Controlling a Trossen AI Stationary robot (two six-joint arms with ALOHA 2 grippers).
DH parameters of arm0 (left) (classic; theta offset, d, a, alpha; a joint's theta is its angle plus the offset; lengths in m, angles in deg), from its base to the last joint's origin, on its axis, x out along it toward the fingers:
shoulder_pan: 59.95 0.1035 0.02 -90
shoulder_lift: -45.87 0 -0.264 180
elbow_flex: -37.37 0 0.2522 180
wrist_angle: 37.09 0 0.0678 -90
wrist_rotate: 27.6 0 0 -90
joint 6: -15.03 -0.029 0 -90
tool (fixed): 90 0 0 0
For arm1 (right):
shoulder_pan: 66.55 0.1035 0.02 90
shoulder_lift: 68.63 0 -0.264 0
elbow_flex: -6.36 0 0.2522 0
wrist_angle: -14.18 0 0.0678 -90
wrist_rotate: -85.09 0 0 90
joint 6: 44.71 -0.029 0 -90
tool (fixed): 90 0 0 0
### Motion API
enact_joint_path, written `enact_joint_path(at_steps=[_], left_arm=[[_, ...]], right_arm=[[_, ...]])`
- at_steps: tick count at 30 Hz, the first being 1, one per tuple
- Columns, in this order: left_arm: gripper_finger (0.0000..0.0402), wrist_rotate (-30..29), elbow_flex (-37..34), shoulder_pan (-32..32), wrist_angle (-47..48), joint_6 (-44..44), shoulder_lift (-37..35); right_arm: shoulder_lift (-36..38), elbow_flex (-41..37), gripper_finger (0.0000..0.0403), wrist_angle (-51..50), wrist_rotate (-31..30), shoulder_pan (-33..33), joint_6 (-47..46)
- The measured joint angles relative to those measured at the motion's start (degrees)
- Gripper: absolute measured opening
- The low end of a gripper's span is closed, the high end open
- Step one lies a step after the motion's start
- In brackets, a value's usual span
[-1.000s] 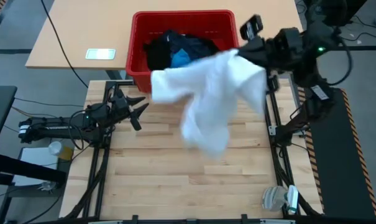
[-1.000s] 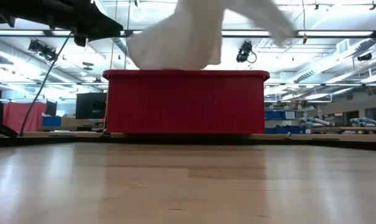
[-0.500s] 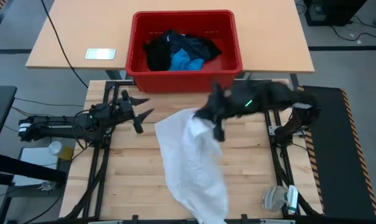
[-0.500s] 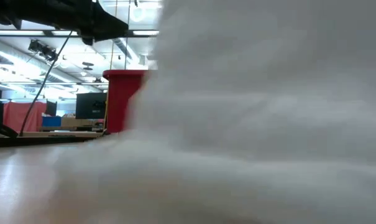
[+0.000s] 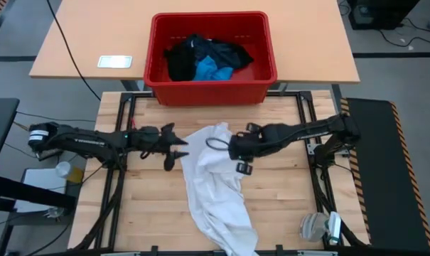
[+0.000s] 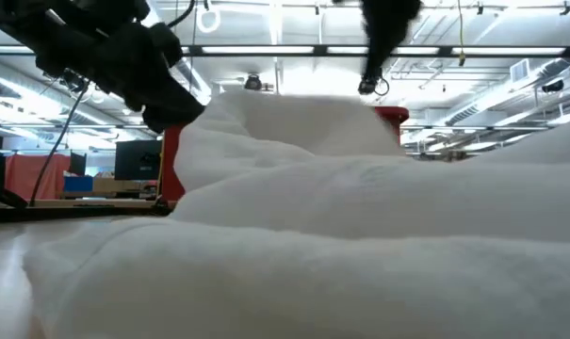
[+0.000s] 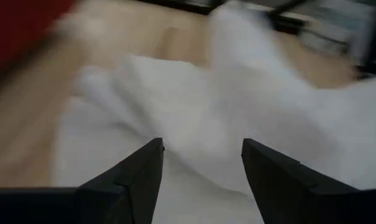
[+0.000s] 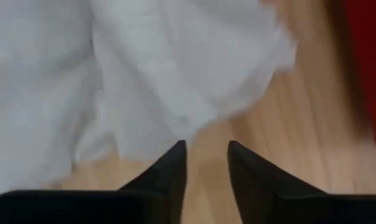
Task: Fold laundry
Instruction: Fold the white polo
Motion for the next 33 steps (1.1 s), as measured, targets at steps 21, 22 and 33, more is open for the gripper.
enact_joint_path(at_steps=[21,22,33], left_arm=[[0.0197,-18.22,0.15,-9.44,-6.72,2.13,27.82],[0.0197,-17.92,0.15,-8.93,-6.53,2.94,29.09],[0.0196,-16.73,0.12,-9.09,5.78,4.91,23.41]], right_arm=[[0.93,-27.71,0.0194,38.34,-11.10,8.85,-1.78],[0.62,-30.78,0.0186,42.81,-7.91,7.87,-2.30],[0.37,-33.30,0.0021,11.15,7.24,8.44,-27.14]])
